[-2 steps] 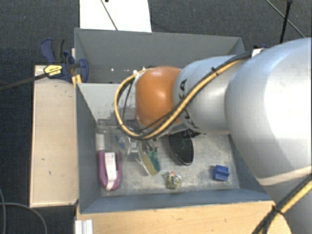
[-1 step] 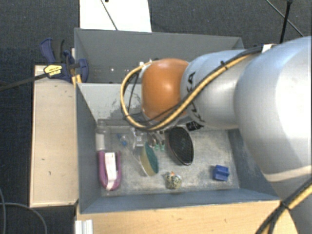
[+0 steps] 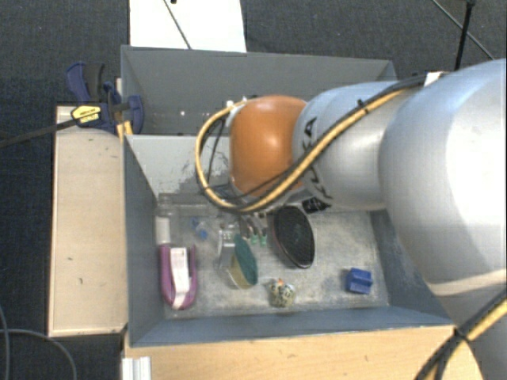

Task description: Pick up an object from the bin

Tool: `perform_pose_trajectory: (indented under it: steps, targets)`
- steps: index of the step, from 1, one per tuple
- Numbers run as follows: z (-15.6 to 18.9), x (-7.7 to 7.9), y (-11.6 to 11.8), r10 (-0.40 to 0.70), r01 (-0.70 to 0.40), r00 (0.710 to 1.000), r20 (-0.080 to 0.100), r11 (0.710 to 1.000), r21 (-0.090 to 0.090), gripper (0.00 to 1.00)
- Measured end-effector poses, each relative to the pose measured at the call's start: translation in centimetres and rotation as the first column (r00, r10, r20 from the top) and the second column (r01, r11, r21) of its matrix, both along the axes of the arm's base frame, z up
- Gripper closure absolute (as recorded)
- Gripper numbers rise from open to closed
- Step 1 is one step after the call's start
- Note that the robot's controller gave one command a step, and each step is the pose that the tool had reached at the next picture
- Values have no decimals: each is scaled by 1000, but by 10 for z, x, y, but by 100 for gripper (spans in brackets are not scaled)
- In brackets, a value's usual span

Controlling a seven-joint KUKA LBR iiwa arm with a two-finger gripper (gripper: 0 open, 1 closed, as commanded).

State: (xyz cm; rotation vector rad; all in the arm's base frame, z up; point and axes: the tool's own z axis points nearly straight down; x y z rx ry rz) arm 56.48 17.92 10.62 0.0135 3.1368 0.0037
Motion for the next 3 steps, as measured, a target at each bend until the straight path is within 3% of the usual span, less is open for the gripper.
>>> perform_pose_trajectory:
  steps: [1,2,3]
  targets:
    - [-37,-15,-38,-161,161,987,-6,987,-3,0]
    - [-36,-15,-37,-163,163,987,-4,987,-1,100]
    - [129,-16,-53,-183,183,983,5,983,2,100]
